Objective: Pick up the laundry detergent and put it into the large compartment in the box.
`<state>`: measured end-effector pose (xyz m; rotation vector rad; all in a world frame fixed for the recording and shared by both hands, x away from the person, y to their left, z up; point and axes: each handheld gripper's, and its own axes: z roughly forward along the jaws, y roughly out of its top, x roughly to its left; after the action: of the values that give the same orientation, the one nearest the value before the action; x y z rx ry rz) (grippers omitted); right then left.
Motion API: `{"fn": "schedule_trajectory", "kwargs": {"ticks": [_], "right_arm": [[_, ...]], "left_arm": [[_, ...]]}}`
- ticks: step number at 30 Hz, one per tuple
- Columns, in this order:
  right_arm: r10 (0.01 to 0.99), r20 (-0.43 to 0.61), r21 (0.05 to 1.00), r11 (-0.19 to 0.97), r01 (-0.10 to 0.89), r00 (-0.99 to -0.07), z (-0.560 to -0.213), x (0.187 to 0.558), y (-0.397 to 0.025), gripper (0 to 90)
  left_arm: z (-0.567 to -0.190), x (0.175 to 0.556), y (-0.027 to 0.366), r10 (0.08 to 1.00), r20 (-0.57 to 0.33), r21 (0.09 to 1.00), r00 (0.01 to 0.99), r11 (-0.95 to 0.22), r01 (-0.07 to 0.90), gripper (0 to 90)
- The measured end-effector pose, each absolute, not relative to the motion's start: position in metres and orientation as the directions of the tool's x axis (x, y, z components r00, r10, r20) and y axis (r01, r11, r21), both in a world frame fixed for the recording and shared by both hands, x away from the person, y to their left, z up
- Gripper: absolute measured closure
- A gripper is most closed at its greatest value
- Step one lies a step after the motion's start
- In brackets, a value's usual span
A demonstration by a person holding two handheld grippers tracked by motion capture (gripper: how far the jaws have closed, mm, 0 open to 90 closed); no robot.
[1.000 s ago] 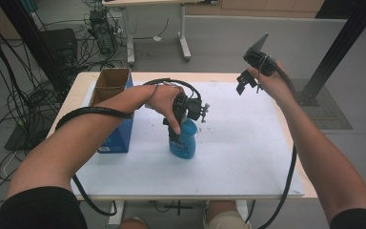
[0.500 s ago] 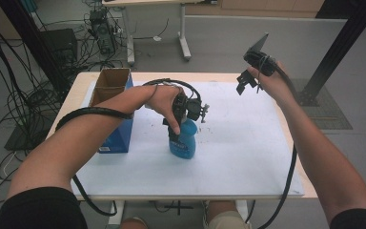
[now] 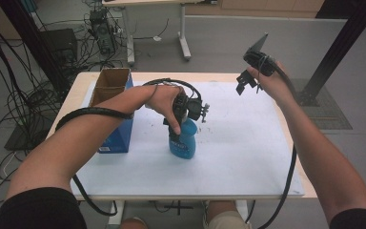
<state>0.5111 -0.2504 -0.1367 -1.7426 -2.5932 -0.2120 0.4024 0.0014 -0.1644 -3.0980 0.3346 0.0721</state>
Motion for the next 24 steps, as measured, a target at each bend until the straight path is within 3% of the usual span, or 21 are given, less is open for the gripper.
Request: {"fn": "schedule_trajectory", "kwargs": {"ticks": [24], "right_arm": [[0.921, 0.085, 0.108, 0.371, 0.922, -0.381, -0.1359, 0.5105, -0.2514, 5.3]], "left_arm": [[-0.163, 0.4006, 0.0002, -0.216, -0.042, -0.02, 0.975, -0.976, -0.217, 6.5]]}}
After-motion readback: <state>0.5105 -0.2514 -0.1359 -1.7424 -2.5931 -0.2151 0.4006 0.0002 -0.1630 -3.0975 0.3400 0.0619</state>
